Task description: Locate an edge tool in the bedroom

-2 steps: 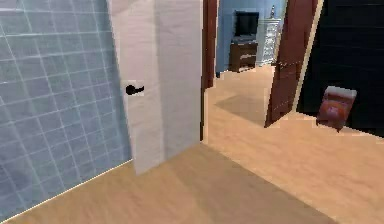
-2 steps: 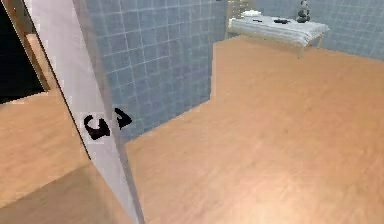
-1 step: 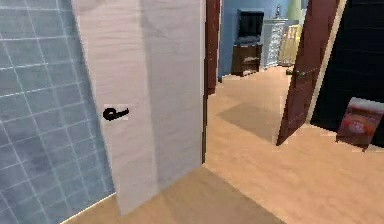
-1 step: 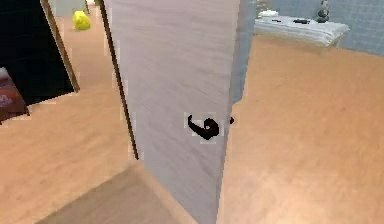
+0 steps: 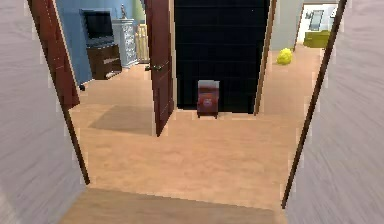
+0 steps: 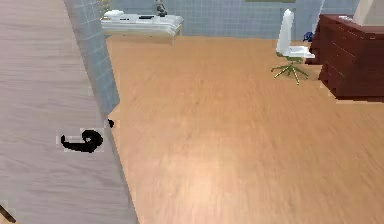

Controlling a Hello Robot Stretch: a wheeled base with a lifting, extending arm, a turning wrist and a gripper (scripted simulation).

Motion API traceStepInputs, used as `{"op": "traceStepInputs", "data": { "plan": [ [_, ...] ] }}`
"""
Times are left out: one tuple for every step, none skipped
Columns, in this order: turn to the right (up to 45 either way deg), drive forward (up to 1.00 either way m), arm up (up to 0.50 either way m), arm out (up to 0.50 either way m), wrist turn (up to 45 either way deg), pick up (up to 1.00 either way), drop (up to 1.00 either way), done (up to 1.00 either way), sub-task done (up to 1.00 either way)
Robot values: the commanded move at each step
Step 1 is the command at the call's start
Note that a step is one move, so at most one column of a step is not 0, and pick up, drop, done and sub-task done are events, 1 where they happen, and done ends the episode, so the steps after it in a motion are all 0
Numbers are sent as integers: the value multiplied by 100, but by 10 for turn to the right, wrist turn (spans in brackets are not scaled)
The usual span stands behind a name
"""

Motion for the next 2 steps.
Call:
{"op": "traceStepInputs", "data": {
  "plan": [
    [0,20,0,0,0,0,0,0,0],
    [180,0,0,0,0,0,0,0,0]
  ]
}}
